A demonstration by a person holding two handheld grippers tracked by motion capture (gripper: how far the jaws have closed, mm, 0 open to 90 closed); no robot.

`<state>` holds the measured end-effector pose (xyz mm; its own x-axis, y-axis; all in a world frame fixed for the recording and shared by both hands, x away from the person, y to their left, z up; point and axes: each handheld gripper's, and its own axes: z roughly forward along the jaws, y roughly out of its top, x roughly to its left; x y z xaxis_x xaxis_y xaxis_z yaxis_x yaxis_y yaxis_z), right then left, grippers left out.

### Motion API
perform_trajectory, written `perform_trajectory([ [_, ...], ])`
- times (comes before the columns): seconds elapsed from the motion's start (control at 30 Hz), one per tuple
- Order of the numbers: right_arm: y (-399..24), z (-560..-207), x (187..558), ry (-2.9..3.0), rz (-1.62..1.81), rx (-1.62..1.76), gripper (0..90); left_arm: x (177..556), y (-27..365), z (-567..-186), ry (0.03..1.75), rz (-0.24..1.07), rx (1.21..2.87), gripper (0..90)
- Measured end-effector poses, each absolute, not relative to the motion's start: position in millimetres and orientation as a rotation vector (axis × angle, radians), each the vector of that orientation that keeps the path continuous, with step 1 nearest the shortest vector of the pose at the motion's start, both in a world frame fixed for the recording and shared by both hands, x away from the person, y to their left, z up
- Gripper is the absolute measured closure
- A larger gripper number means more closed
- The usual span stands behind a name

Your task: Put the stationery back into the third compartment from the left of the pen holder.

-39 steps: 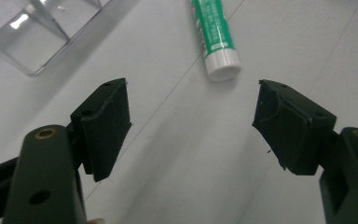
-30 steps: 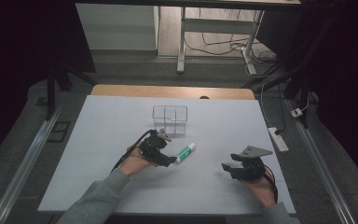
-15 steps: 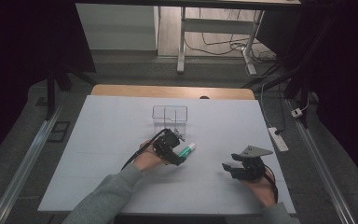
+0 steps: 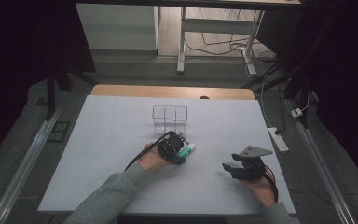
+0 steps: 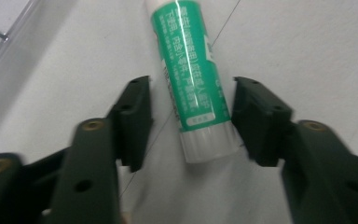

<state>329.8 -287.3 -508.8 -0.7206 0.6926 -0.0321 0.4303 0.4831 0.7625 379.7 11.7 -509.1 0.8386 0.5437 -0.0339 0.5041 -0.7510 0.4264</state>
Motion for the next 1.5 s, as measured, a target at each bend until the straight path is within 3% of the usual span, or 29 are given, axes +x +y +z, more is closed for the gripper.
perform_trajectory([
  [0.13,-287,-509,330,2.401,1.094,0.943,38.7,378,11,-508,0.774,0.133,2.599,64.4],
  [0.5,-286,-509,329,2.403,1.087,0.939,38.6,378,15,-507,0.758,0.154,2.575,64.9],
  [1.5,-284,-509,329,2.400,1.094,0.934,38.1,349,72,-495,0.712,0.168,2.340,64.9],
])
